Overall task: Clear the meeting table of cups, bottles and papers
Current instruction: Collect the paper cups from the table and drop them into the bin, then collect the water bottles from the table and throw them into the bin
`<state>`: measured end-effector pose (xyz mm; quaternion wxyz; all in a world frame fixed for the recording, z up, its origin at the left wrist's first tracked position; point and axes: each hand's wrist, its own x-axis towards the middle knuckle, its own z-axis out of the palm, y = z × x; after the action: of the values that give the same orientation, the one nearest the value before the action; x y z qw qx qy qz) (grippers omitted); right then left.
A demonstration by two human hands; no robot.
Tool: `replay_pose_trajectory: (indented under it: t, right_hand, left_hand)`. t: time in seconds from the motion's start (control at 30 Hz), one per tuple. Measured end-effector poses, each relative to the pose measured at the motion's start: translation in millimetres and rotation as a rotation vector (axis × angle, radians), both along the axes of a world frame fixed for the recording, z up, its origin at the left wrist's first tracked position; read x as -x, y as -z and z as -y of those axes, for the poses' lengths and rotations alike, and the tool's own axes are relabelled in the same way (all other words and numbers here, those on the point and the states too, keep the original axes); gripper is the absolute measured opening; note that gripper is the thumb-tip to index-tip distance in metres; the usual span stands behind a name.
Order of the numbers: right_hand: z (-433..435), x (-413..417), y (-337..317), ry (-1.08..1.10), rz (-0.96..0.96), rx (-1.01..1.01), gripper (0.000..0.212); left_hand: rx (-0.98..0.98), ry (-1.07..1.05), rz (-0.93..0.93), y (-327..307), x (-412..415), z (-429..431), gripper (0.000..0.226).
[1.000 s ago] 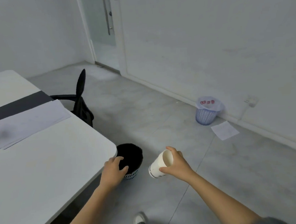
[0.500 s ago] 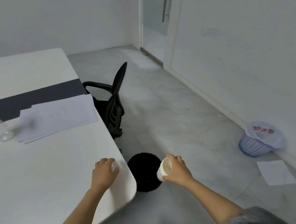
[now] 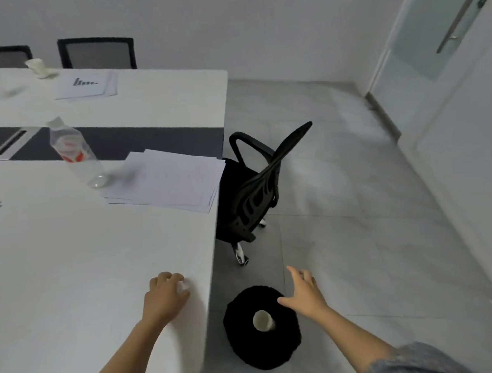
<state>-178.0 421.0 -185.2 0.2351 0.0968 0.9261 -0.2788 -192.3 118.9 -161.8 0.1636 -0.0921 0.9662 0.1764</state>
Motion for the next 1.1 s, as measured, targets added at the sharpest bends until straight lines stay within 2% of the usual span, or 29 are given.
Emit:
replay_pose_trajectory:
  t: [0.13, 0.33, 0.63, 1.1]
  right_hand:
    - [-4, 35, -8, -0.132, -0.016, -0.029, 0.084]
    - [33, 64, -23, -0.283, -0.056, 0.036, 0.080]
    - [136, 103, -70, -0.523, -0.207, 0.019, 0.079]
    - [293, 149, -160, -0.675, -0.474, 0.038, 0.078]
  left_hand:
    - [-0.010, -0.094, 0.032, -2, -12, -4, 0.040]
    - [-0.036, -0.226, 0.022, -11, -30, 14, 0.040]
    - [-0.068, -0.423, -0.174, -55, -44, 88, 0.038]
    - [-0.045, -0.550, -0.390, -109, -50, 208, 0.038]
